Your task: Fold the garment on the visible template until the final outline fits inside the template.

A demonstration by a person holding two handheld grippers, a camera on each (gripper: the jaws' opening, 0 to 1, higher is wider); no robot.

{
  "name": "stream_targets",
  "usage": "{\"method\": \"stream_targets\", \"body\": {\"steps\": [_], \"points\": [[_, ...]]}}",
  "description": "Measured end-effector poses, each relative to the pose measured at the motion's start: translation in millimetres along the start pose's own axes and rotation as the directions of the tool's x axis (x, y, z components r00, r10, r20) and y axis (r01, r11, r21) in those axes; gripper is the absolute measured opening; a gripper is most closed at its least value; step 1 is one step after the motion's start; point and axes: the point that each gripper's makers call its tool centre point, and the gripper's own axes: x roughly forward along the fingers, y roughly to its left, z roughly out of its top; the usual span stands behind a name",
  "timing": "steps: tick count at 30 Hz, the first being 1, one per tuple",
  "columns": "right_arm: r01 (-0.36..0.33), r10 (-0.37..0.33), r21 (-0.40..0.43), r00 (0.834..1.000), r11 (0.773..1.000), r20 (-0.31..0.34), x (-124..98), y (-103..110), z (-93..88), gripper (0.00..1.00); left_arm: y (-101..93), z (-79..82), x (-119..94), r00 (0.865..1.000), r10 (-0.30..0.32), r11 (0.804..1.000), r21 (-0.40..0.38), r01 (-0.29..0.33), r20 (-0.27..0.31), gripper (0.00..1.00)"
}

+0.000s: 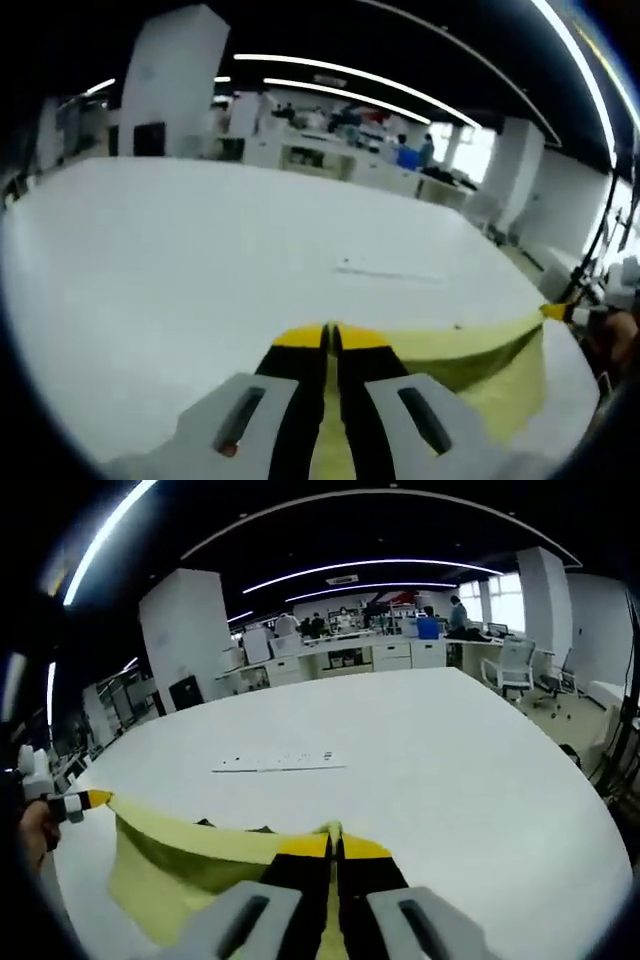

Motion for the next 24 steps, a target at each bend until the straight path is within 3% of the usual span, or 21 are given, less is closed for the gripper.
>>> {"method": "stream_targets", "body": {"steps": [5, 8, 14, 24], "points": [[-0.003, 0.003, 0.010, 1.000, 1.000, -0.026, 18.3, -2.6, -9.3, 0.00, 7.4, -10.8, 14.1, 0.999, 0.032, 0.999, -0.018, -0.032, -0.028, 0.00], [0.003, 0.001, 0.059, 0.998, 0.998, -0.062, 29.5, -5.4, -19.5, 0.00, 13.3, -21.4, 22.2, 0.996, 0.068, 0.996, -0.047, -0.070, -0.057, 0.00], [0.002, 0.004, 0.076, 0.997, 0.997, -0.079, 39.9, -5.5, -30.5, 0.00, 21.0, -36.5, 34.1, 0.988, 0.125, 0.989, -0.074, -0.131, -0.089, 0.00], [-0.012, 0.016, 0.034, 0.993, 0.999, -0.116, 57.8, -10.4, -43.2, 0.00, 25.8, -51.8, 42.5, 0.982, 0.163, 0.979, -0.107, -0.173, -0.096, 0.00]]}}
